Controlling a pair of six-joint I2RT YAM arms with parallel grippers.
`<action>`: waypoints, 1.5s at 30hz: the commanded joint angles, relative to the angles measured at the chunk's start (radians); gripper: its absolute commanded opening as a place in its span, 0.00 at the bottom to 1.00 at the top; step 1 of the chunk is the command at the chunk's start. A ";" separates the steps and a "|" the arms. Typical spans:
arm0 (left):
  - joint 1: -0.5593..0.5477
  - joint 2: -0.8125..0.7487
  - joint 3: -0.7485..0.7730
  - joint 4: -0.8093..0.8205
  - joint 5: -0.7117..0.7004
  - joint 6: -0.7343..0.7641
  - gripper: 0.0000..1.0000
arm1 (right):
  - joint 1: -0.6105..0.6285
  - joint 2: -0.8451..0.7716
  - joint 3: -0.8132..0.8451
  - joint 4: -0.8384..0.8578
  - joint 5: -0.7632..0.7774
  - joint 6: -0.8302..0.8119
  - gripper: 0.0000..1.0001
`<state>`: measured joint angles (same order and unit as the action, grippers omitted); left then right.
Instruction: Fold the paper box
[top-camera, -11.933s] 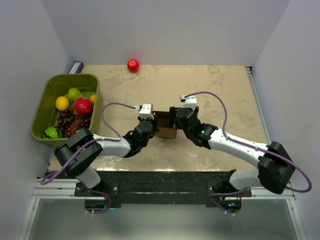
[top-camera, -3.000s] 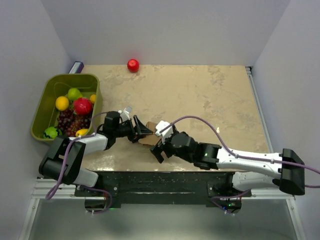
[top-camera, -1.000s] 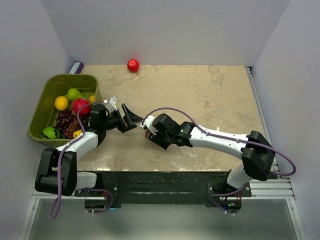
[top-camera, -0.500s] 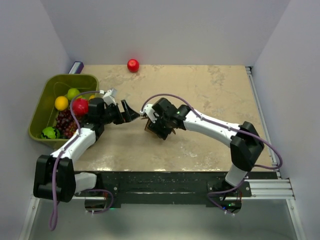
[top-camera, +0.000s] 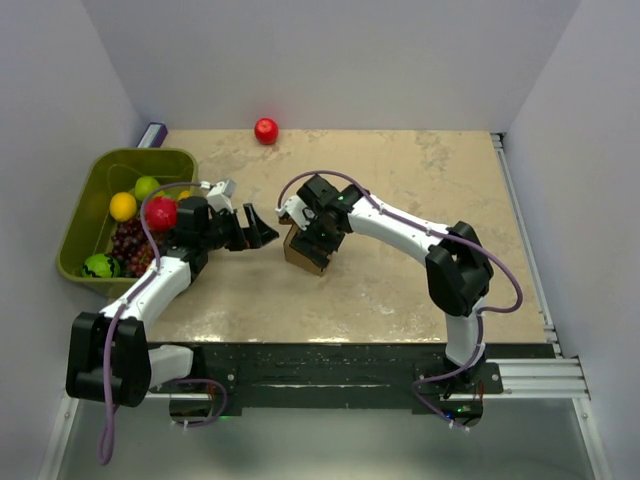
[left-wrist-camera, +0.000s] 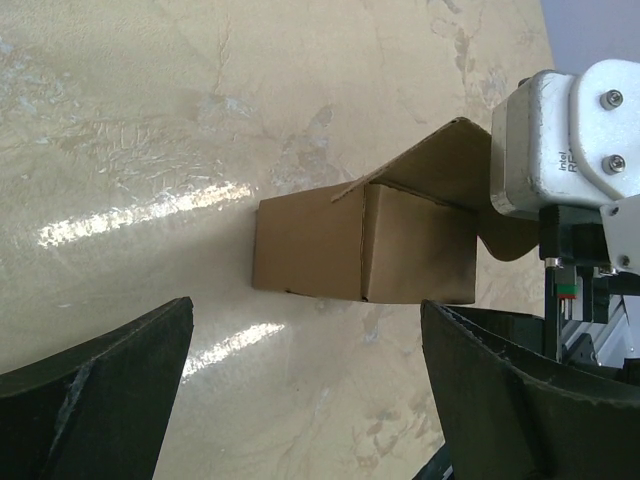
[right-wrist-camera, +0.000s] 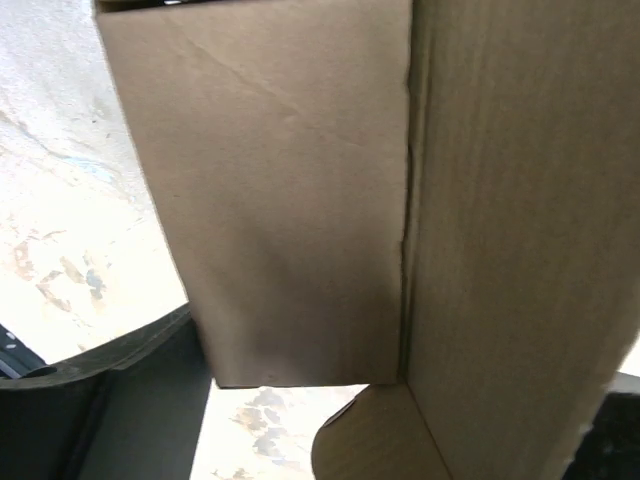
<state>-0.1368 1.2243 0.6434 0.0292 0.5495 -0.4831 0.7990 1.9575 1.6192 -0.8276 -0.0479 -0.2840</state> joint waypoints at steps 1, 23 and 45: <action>0.005 -0.008 0.038 0.018 0.020 0.038 1.00 | -0.001 0.024 -0.002 -0.041 -0.007 -0.027 0.86; -0.110 0.075 0.188 -0.017 -0.109 0.224 1.00 | -0.003 -0.114 -0.101 0.139 0.011 -0.009 0.88; -0.256 0.202 0.254 -0.028 -0.289 0.344 0.57 | -0.003 -0.172 -0.123 0.160 0.045 0.072 0.94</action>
<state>-0.3637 1.4158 0.8761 -0.0311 0.3172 -0.1608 0.7902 1.8671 1.5051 -0.7040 -0.0280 -0.2668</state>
